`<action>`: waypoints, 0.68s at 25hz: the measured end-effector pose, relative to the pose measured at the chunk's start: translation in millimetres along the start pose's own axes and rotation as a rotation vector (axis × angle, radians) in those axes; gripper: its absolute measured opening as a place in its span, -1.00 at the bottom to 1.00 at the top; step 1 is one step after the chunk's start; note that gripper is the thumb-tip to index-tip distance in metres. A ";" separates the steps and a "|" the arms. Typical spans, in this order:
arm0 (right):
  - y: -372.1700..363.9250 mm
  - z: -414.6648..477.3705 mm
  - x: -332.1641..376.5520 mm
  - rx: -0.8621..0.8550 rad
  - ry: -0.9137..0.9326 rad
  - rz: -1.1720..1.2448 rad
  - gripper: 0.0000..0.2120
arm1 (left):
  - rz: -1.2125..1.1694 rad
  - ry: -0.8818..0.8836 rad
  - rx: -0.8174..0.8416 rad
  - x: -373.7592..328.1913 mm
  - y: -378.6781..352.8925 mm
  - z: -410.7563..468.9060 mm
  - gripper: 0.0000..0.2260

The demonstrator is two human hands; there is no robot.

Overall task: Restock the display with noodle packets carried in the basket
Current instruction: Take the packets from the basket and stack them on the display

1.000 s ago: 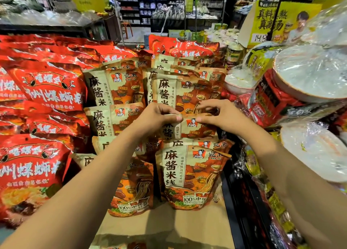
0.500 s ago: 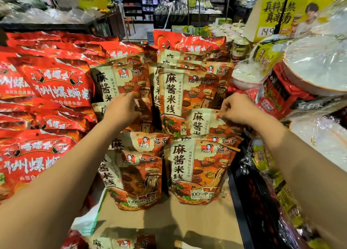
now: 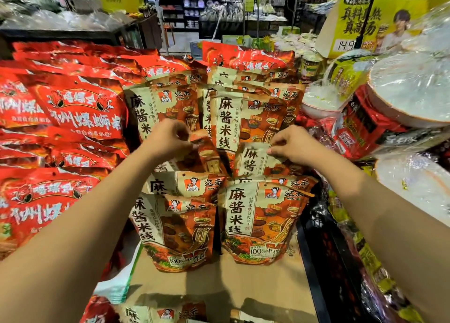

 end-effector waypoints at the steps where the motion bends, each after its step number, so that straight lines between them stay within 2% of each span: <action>1: -7.2 0.6 1.5 0.029 0.005 -0.077 -0.88 | 0.067 -0.029 0.031 -6.7 -7.4 -0.8 -0.88; 4: -11.4 -5.3 3.1 -0.060 -0.065 -0.104 -0.81 | 0.160 -0.071 0.016 -15.2 -21.0 -1.6 -0.72; 6: -5.0 -24.2 5.8 -0.142 -0.105 -0.089 -0.65 | 0.198 -0.092 -0.028 -14.6 -19.3 -6.5 -0.59; 9: -1.1 -75.9 9.1 -0.336 -0.142 -0.036 -0.48 | 0.393 -0.227 -0.188 -18.1 -20.7 -24.3 -0.45; 11: -10.9 -120.8 8.3 -0.469 -0.167 -0.034 -0.44 | 0.439 -0.329 -0.280 -31.6 -31.9 -50.5 -0.43; 15: -54.8 -248.4 7.3 -0.730 -0.380 -0.071 -0.42 | 0.360 -0.492 -0.208 -61.1 -73.8 -131.9 -0.39; 17: -81.6 -318.4 0.4 -0.709 -0.615 -0.111 -0.44 | 0.351 -0.610 -0.133 -71.8 -105.3 -174.0 -0.39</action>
Point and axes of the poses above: each hand's wrist, its own z-axis towards the middle knuckle, its own y-axis out of the back of the hand, x = y × z, the point moved 1 cm from there along z, towards the middle knuckle, and after that the axes turned 3 degrees about z, right-handed, at the moved point
